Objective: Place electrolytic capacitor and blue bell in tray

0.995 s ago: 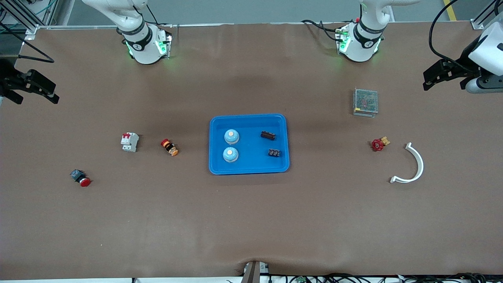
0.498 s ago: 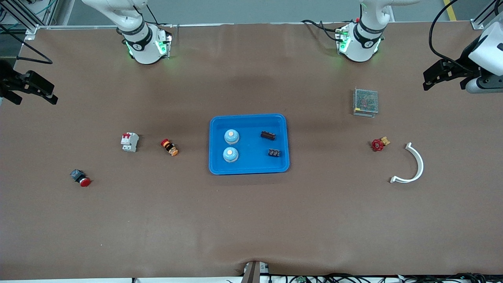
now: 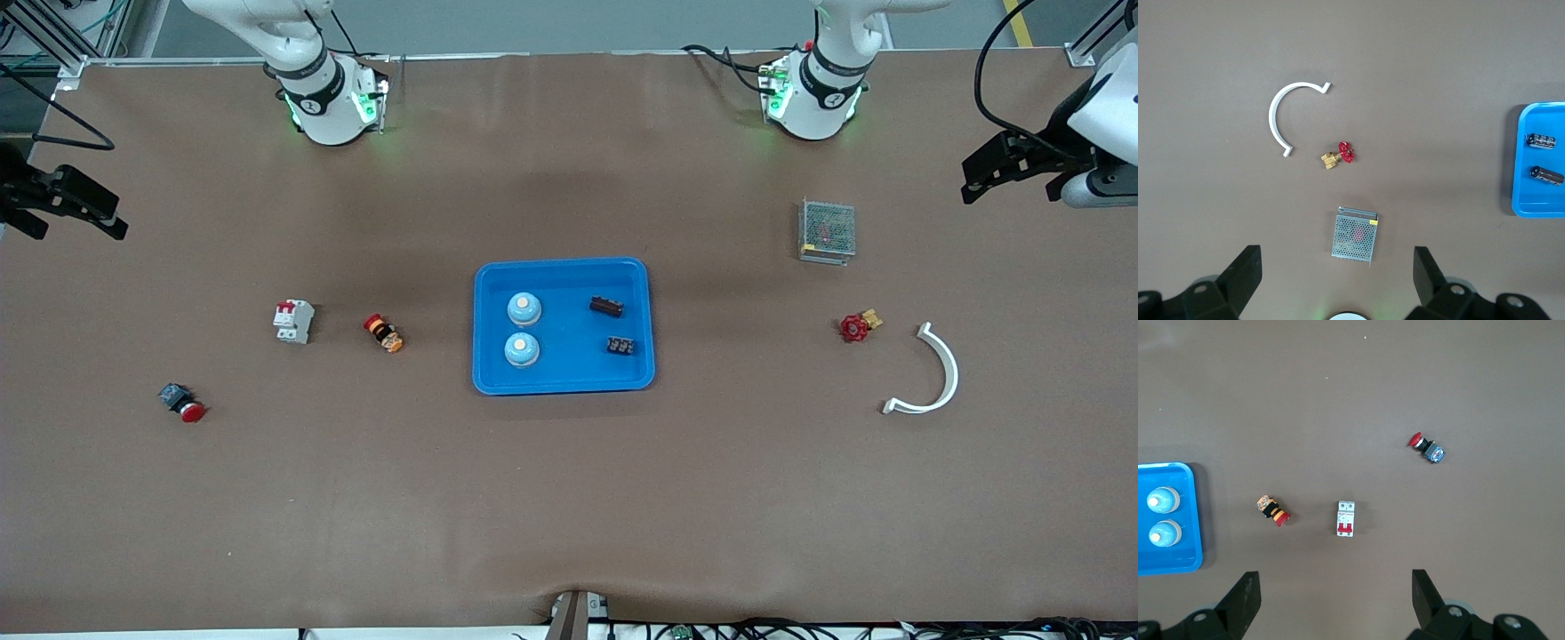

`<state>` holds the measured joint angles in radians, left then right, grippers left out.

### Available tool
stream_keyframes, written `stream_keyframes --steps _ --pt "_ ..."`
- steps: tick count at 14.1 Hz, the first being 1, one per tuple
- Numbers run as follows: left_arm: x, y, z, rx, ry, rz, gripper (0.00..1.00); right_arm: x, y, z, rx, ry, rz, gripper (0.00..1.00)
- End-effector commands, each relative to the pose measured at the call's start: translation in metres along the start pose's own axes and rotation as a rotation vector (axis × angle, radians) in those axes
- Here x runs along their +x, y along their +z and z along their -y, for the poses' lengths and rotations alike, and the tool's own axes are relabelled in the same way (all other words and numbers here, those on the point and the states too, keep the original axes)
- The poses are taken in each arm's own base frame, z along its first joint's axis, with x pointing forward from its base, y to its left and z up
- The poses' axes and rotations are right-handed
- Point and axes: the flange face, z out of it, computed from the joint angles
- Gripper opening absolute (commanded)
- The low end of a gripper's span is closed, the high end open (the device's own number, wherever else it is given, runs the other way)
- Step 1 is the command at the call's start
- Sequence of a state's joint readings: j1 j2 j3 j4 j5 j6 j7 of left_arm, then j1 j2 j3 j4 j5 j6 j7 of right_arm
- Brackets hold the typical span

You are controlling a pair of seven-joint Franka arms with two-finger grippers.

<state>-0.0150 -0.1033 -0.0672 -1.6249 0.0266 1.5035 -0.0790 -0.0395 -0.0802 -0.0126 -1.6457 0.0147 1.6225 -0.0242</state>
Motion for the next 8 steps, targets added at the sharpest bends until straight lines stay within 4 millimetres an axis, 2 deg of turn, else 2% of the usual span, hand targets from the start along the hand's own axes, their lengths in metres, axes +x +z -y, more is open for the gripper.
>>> stream_keyframes --steps 1,5,8 --pt "0.0042 -0.0053 0.0014 0.012 0.014 0.001 1.0 -0.0003 0.0018 0.0036 -0.014 -0.007 -0.001 1.0" --pt "0.0034 -0.0056 -0.0075 0.013 0.032 0.0 1.0 -0.0003 0.0018 0.0021 -0.014 -0.004 -0.001 1.0" --pt "0.0029 -0.0069 -0.0061 0.012 0.031 -0.001 1.0 -0.0002 0.0011 0.0029 -0.015 -0.006 -0.002 1.0"
